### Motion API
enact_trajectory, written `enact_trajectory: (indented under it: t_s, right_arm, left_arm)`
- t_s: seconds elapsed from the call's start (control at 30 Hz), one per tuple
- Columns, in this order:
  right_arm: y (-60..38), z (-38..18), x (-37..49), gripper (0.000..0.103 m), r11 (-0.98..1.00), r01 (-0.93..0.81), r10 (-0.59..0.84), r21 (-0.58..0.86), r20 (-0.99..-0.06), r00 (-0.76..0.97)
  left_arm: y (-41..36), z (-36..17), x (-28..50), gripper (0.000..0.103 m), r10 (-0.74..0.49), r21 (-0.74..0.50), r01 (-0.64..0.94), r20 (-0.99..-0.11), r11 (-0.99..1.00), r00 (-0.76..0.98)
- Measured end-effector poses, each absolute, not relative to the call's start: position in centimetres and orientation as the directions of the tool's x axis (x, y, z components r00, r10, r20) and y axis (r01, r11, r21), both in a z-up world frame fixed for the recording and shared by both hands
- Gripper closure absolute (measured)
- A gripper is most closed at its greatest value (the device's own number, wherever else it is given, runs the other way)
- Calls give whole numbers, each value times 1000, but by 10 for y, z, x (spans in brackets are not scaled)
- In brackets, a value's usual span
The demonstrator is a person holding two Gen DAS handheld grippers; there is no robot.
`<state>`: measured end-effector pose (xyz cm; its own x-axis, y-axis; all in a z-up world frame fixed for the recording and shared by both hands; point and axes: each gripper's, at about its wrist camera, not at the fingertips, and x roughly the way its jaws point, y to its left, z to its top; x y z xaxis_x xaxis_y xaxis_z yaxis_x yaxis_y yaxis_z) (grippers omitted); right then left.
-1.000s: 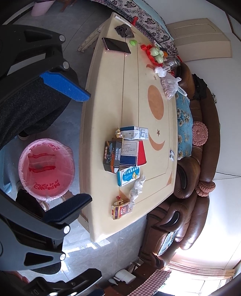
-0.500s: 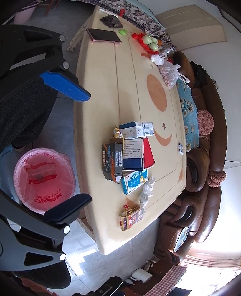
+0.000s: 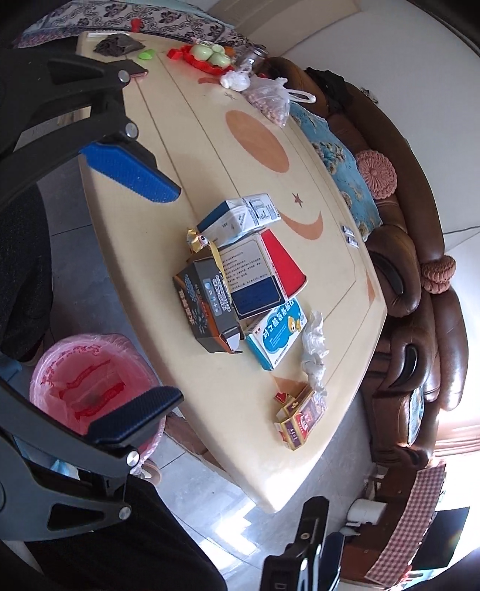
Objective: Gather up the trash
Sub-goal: 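Move both tools toward the dark box and the playing-card box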
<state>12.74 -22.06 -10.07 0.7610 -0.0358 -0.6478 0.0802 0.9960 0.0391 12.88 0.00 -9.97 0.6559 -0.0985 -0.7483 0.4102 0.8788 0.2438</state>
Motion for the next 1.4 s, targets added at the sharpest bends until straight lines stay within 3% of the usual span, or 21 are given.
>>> enact_trajectory:
  t_s: [0.3,0.57,0.73,1.4]
  right_arm:
    - [-230,-124,159,6,994,107,-55,30,-698,714]
    - [-230,-142,189,6,995,98,-59,11,-727,684]
    - [-232,-156,207,6,996,86,-48,11,-748,662]
    - [-243,-208,268,7,997,75,-18,35,-795,606]
  left_arm:
    - [-6,-117,156,5,-154,228,501,-777,835,611]
    - [-24,-122,166,5,-201,340,627,-750,701,630]
    - [-31,-130,179,5,-253,341,704,-764,622,594]
    - [-35,-159,187,5,-339,443,770,-714,459,613]
